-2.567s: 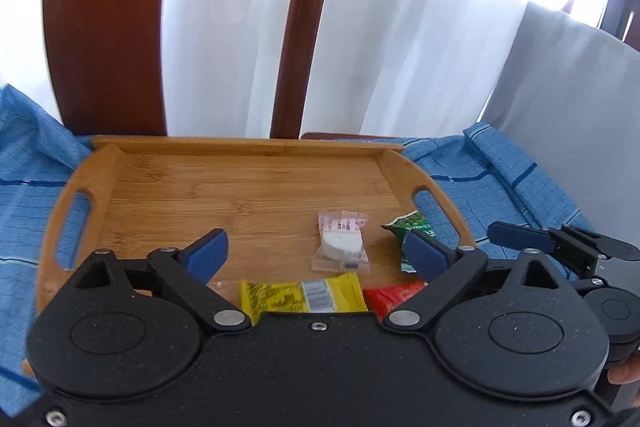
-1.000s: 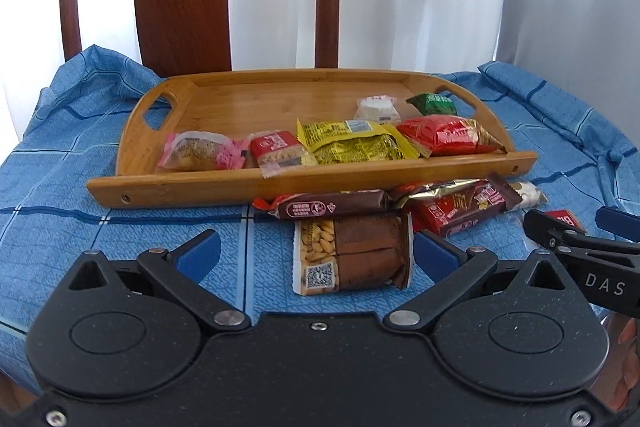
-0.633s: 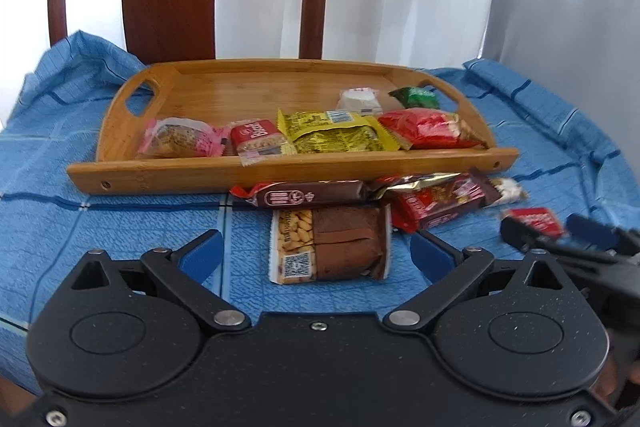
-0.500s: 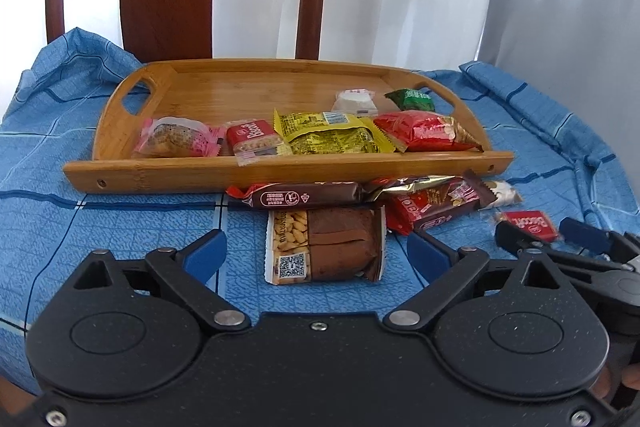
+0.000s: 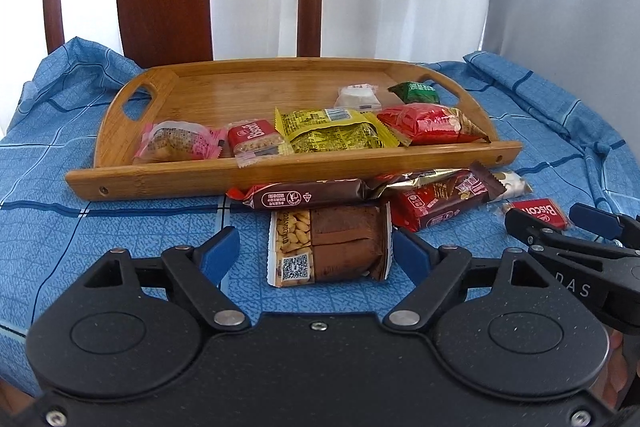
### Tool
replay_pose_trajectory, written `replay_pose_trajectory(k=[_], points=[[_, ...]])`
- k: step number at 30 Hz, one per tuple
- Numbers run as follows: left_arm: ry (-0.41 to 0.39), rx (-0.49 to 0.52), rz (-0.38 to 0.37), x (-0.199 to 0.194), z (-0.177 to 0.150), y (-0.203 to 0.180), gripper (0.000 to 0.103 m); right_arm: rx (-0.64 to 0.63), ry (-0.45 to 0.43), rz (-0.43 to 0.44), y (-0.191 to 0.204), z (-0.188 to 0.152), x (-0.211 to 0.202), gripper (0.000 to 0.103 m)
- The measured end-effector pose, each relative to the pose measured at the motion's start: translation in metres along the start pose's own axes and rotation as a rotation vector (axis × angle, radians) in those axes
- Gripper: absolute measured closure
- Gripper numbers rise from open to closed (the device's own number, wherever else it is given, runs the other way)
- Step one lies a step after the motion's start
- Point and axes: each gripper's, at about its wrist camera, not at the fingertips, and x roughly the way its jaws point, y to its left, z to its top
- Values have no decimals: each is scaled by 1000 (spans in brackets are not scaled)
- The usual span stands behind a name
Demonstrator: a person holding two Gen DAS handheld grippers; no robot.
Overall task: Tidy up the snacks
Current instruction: 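Grasp the brown nut bar with the left gripper while the right gripper grasps the red Biscoff packet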
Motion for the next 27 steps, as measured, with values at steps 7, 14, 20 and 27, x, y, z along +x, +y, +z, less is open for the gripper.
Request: replay_pose_trajectory(k=[7,14,20,27], points=[[0,28,-12,0,-1,-6,32,-9,-12,-22,2,2,1,25],[-10,55,8,-3,-1,-10,46,-22,-7,-35,6,3,3,37],[-13,58,-11,-13,-3,-12,55,-35,-16,-50,5,5,-4,61],[-23,59,0,-21,-6,-13,46,-31,-21,-50,5,6,-3,38]])
